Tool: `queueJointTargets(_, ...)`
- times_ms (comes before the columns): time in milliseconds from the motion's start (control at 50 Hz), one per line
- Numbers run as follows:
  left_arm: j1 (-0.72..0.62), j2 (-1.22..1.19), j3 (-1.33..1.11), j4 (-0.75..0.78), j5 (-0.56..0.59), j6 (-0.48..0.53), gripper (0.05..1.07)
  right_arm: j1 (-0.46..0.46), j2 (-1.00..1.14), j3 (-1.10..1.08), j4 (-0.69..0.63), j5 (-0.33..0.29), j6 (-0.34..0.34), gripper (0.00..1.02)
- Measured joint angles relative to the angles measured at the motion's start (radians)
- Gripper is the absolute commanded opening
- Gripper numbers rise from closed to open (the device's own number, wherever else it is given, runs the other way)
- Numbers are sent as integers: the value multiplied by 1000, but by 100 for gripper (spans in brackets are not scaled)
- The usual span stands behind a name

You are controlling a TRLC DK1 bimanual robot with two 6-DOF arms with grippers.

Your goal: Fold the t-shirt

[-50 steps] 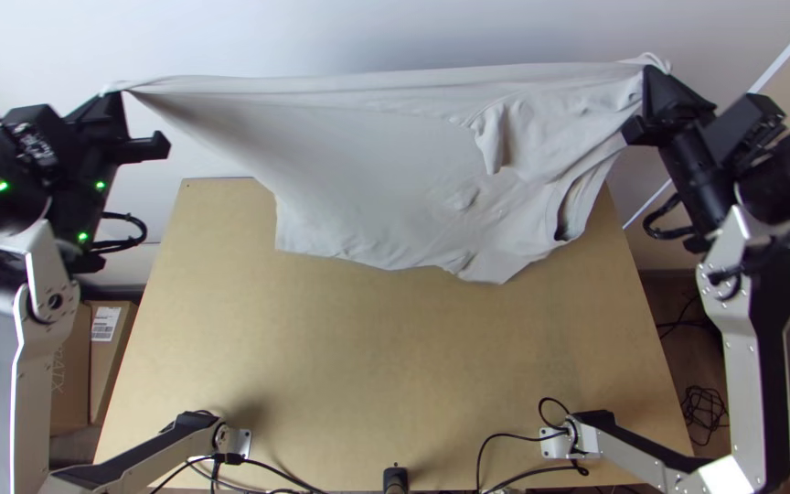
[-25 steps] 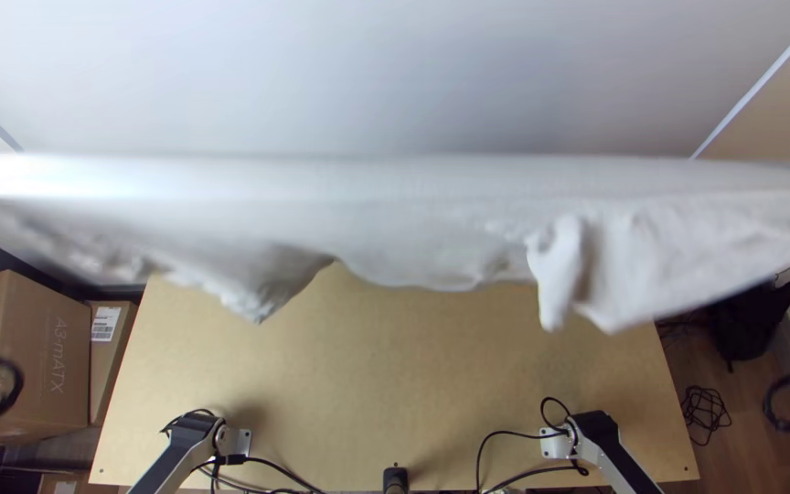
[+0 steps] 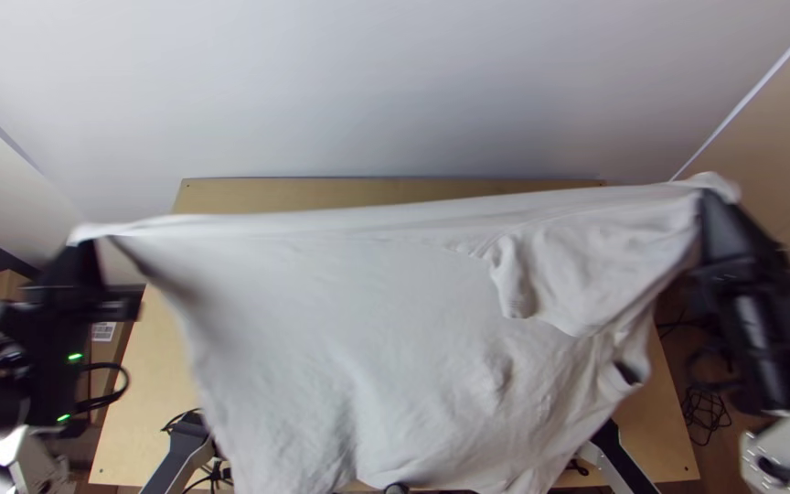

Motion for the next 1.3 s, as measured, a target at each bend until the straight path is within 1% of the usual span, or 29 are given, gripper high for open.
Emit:
queueJointTargets(160, -5, -31, -296, 32, 33, -24, 8, 8, -45, -375, 74, 15, 26, 2)
queueJointTargets(280, -5, -23, -476, 115, 64, -31, 8, 35, -47, -603, 143, 28, 30, 2)
queueJointTargets(420, 10, 61, -587, 235, 91, -30, 8, 40, 10, -761, 278, 34, 33, 2)
queueJointTargets(540, 88, 204, -608, 353, 160, -27, 8, 32, 136, -830, 429, 39, 33, 2)
queueJointTargets(640, 134, 339, -608, 453, 191, -15, 8, 8, 297, -838, 541, 39, 33, 2)
queueJointTargets(720, 151, 453, -600, 504, 208, -8, 8, -10, 428, -821, 588, 38, 33, 2)
queueJointTargets(820, 161, 594, -573, 550, 215, -8, 8, -15, 592, -758, 595, 16, 33, 2)
queueJointTargets(980, 165, 794, -482, 575, 214, -8, 8, -15, 783, -611, 577, -24, 33, 2)
queueJointTargets(1100, 168, 941, -373, 582, 215, -8, 8, -15, 914, -484, 554, -32, 33, 2)
queueJointTargets(1300, 192, 1118, -219, 589, 215, -8, 8, -15, 1096, -325, 530, -37, 33, 2)
